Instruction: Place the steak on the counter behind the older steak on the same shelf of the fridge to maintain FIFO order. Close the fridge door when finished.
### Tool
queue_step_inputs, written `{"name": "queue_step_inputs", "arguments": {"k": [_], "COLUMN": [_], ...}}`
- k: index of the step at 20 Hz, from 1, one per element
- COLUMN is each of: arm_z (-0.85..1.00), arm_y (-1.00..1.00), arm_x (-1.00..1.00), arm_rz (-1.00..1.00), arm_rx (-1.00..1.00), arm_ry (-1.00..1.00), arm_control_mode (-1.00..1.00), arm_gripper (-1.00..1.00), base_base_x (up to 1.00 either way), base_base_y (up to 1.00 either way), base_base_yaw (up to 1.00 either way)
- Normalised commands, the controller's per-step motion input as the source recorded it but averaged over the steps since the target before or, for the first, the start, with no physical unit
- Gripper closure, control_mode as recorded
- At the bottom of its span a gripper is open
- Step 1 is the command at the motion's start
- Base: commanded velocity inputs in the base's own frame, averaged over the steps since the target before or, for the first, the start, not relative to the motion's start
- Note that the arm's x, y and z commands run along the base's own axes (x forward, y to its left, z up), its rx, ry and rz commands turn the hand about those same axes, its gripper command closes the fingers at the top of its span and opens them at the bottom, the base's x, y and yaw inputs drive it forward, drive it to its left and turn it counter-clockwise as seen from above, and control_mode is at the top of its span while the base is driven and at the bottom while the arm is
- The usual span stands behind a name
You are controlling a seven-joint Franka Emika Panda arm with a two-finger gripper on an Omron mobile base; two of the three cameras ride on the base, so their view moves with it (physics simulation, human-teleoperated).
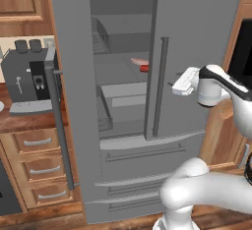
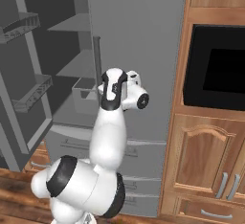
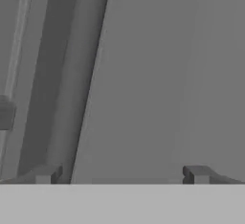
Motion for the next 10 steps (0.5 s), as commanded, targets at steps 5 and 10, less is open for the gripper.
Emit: {"name": "queue_step_inputs", "arguments": {"k": [5, 10], "arm_z": [0.11, 0.19], "arm_y": [0.07, -0.04], "arm_x": [0.85, 0.54], "arm_rz": [-0.4, -0.2], "arm_rx": [0.0, 0.0], "arm_ry": [0.08, 0.09], "arm_control_mode": [-1.0, -1.0], "arm_gripper": [-1.0, -1.0], "base_base_x": [0.0, 0.0], "base_base_y": [0.0, 0.0], "base_base_yaw": [0.0, 0.0]}}
